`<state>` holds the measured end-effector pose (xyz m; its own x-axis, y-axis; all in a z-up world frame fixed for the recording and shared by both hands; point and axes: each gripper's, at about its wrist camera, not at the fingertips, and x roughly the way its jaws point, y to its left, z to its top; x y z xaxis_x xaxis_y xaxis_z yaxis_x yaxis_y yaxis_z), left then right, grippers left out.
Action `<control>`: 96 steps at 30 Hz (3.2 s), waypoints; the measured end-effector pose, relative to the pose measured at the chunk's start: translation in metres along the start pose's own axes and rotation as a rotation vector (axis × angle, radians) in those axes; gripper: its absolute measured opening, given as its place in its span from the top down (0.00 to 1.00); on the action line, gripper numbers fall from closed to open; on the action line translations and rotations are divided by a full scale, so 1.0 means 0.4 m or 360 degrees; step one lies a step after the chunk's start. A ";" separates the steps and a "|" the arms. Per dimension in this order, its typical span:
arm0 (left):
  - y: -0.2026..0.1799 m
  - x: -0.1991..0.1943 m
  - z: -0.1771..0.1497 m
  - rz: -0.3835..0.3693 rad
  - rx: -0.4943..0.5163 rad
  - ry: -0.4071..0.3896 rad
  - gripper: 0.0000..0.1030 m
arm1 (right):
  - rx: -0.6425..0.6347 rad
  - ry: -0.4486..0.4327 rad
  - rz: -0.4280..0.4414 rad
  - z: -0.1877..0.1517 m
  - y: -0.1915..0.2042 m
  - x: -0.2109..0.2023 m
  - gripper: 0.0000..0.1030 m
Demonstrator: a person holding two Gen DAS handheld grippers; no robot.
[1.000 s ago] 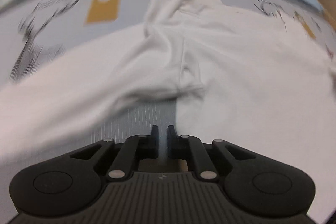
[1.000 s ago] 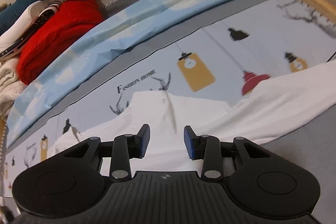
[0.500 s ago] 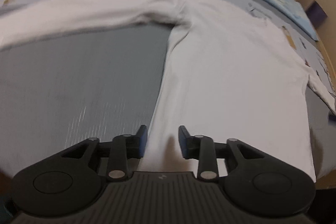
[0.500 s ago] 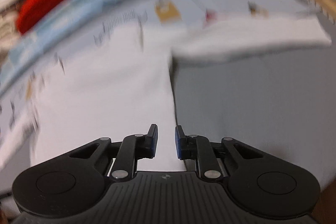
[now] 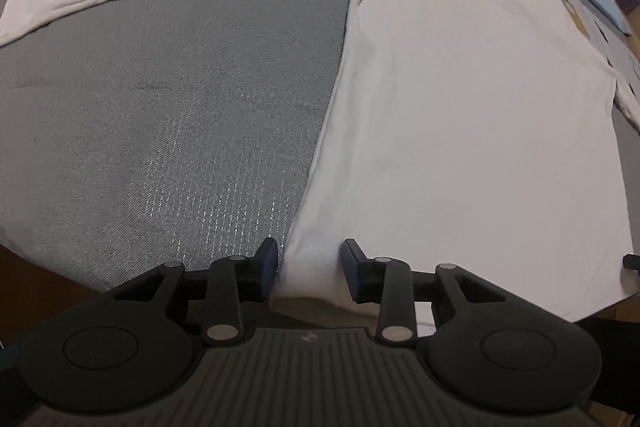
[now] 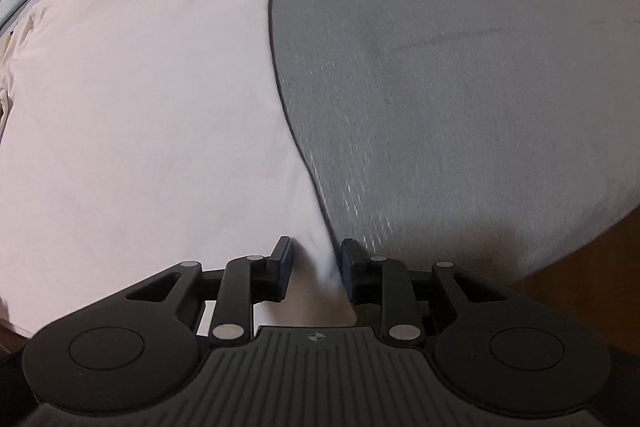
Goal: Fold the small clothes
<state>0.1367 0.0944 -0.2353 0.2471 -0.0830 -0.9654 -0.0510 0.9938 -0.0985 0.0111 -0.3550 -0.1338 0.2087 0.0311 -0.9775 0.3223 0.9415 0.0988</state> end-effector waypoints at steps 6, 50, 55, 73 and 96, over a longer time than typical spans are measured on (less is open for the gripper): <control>-0.043 0.018 0.003 0.0027 0.0035 -0.0021 0.67 | -0.0067 -0.0041 -0.0041 -0.045 0.029 -0.007 0.73; -0.078 -0.110 -0.116 -0.0157 0.0293 -0.0109 0.76 | -0.0244 -0.0107 -0.0128 -0.088 0.046 -0.045 0.76; -0.078 -0.057 -0.115 -0.0058 0.0305 -0.0023 0.74 | -0.0254 -0.0023 -0.0190 -0.090 0.055 -0.019 0.70; 0.156 -0.536 0.229 0.0182 -0.0172 -0.1128 0.79 | -0.0286 -0.0869 0.0215 0.071 0.226 -0.325 0.70; 0.949 -0.287 0.194 0.0255 -0.1377 -0.0717 0.73 | -0.0743 -0.0652 0.0383 0.414 0.577 -0.111 0.95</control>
<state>0.1640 0.4870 -0.1432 0.5115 0.2618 -0.8185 -0.7614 0.5796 -0.2904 0.2291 -0.1946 -0.0368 0.5886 0.2153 -0.7792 -0.1917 0.9736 0.1242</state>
